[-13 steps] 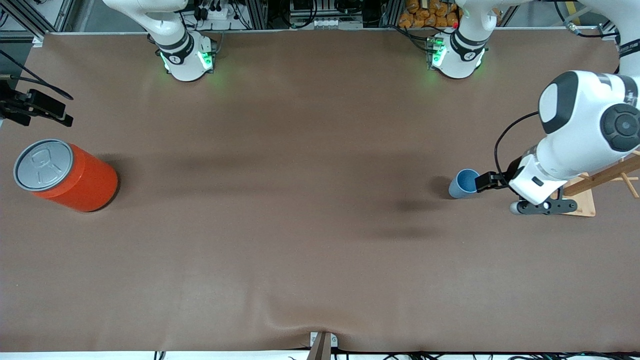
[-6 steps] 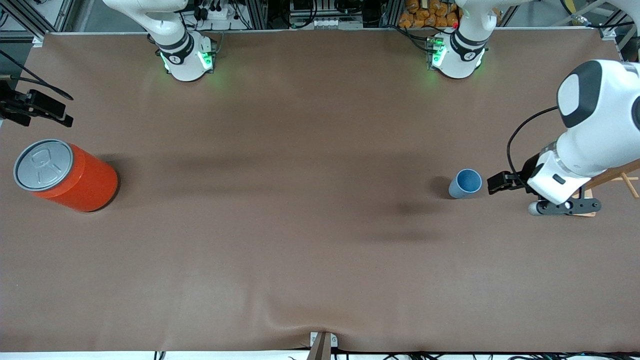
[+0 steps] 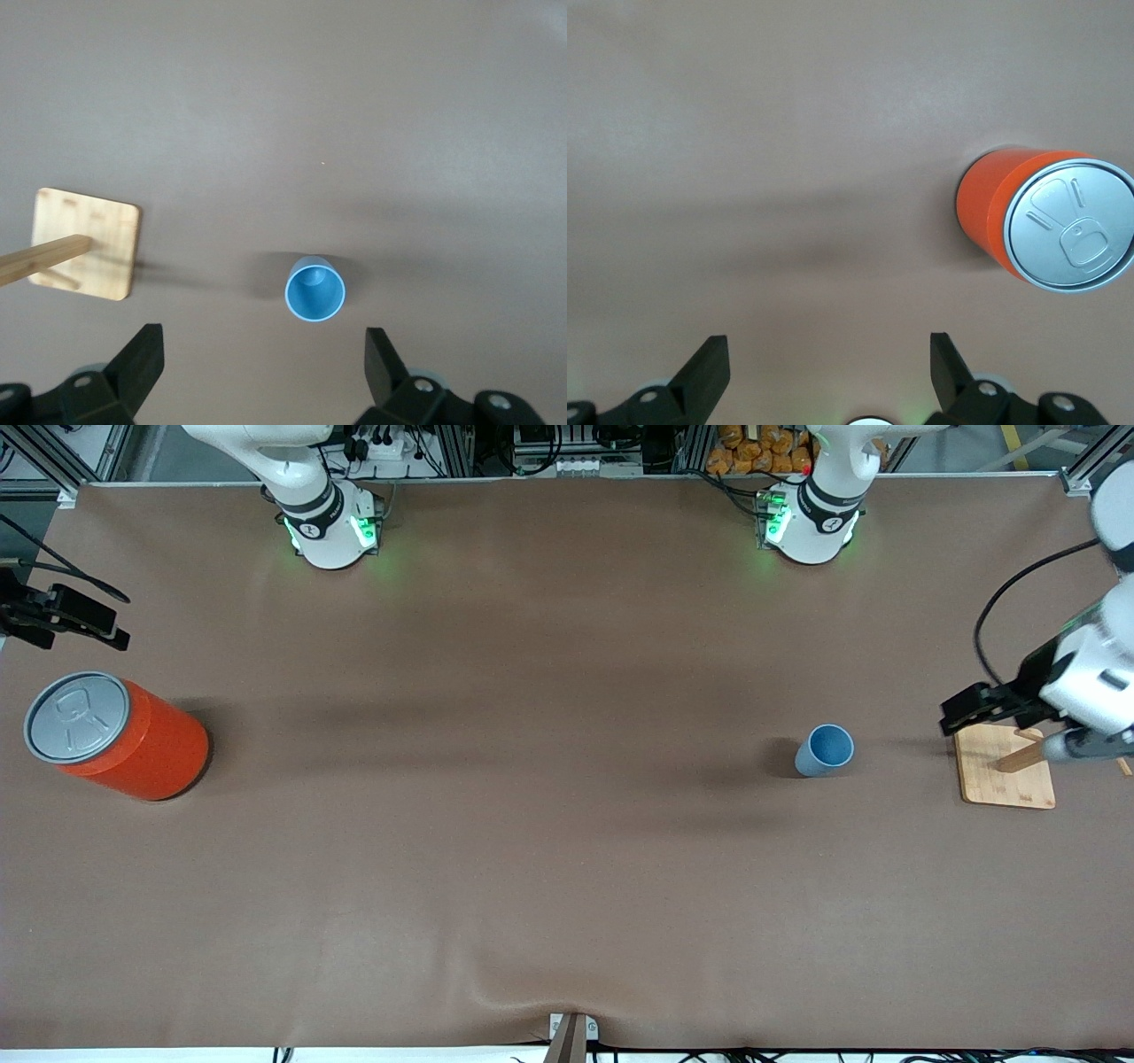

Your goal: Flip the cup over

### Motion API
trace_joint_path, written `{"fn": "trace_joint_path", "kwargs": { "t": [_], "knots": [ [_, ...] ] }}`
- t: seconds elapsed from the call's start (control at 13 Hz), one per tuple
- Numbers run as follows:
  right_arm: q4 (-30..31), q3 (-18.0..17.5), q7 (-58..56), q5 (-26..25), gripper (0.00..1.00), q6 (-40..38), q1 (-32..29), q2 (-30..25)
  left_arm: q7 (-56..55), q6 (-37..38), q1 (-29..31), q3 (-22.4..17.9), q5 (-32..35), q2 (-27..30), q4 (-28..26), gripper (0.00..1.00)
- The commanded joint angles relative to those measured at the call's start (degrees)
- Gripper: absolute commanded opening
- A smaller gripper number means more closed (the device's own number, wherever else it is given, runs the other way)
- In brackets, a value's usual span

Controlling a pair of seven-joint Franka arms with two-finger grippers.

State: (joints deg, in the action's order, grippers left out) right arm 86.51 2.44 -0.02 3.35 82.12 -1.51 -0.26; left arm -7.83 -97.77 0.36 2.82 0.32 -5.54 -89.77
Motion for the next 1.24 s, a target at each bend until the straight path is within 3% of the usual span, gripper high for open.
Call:
{"fn": "trace_joint_path", "kwargs": {
  "t": [0.0, 0.23, 1.16],
  "knots": [
    [-0.5, -0.1, 0.7, 0.3, 1.0, 0.0, 0.1, 0.2, 3.9, 3.7, -2.0, -4.1, 0.3, 3.1, 1.1, 1.0],
    [-0.5, -0.1, 0.7, 0.3, 1.0, 0.0, 0.1, 0.2, 4.8, 6.8, -2.0, -5.0, -0.3, 6.0, 1.2, 1.0],
    [-0.5, -0.1, 0.7, 0.3, 1.0, 0.1, 0.1, 0.3, 4.7, 10.4, -2.0, -7.2, 0.2, 8.5, 1.6, 1.0]
  ]
}}
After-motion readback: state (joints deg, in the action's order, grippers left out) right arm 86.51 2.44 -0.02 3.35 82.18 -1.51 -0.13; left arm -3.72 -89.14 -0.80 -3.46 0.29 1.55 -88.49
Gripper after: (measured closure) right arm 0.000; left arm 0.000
